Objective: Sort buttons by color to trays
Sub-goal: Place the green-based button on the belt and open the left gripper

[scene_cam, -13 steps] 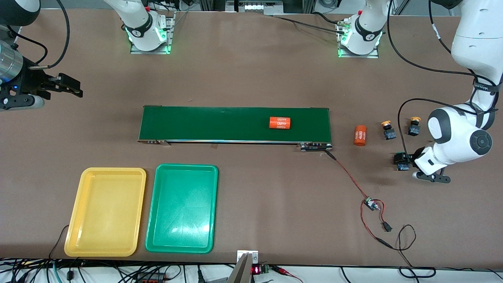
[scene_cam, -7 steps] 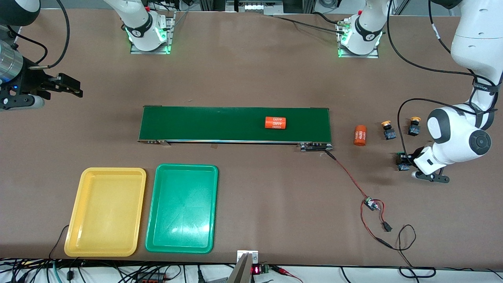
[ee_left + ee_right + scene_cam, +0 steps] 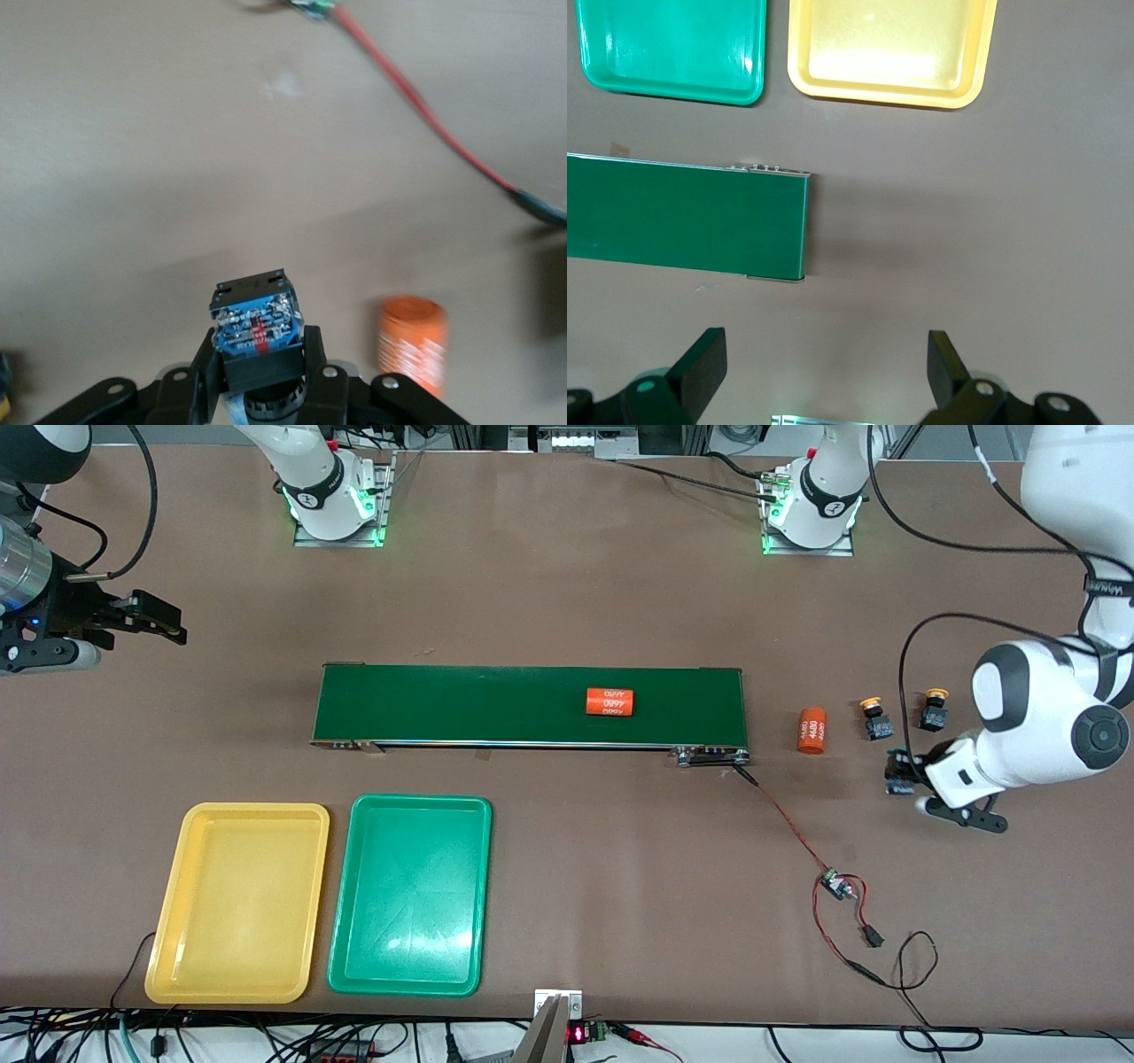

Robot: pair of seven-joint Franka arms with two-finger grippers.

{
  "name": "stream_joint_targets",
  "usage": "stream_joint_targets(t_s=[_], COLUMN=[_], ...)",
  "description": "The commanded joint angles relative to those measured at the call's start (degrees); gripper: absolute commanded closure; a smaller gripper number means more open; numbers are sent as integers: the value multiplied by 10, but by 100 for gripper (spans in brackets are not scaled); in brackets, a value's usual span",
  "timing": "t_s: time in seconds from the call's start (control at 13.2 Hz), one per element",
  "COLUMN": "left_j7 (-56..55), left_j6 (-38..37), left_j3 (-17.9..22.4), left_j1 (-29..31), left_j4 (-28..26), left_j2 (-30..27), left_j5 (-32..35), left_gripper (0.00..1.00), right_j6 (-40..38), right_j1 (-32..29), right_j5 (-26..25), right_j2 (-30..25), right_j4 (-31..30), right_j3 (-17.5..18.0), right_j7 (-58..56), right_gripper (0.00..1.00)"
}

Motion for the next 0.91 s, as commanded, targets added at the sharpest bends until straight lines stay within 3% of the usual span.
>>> stream_joint_targets(t_s=[0.0, 0.3, 0.61, 0.84], left_j7=[-52, -144, -233, -240], left_j6=[-36, -50, -43, -41], left_j3=[5, -11, -84, -99], left_j1=[-61, -150, -174, -187], left_j4=[-15, -15, -14, -30], left_j2=[-36, -42, -34, -34], left_j5=[-6, -8, -32, -33], left_gripper=[100, 100, 100, 100], right_j6=[-7, -7, -7, -7], right_j1=[-4, -4, -4, -4], right_j5=[10, 10, 10, 10], right_j2=[-3, -3, -3, -3], right_j4=[3, 3, 3, 2], right_j3=[1, 1, 1, 1], right_j7=[-10, -10, -10, -10], right_gripper=[0, 0, 0, 0])
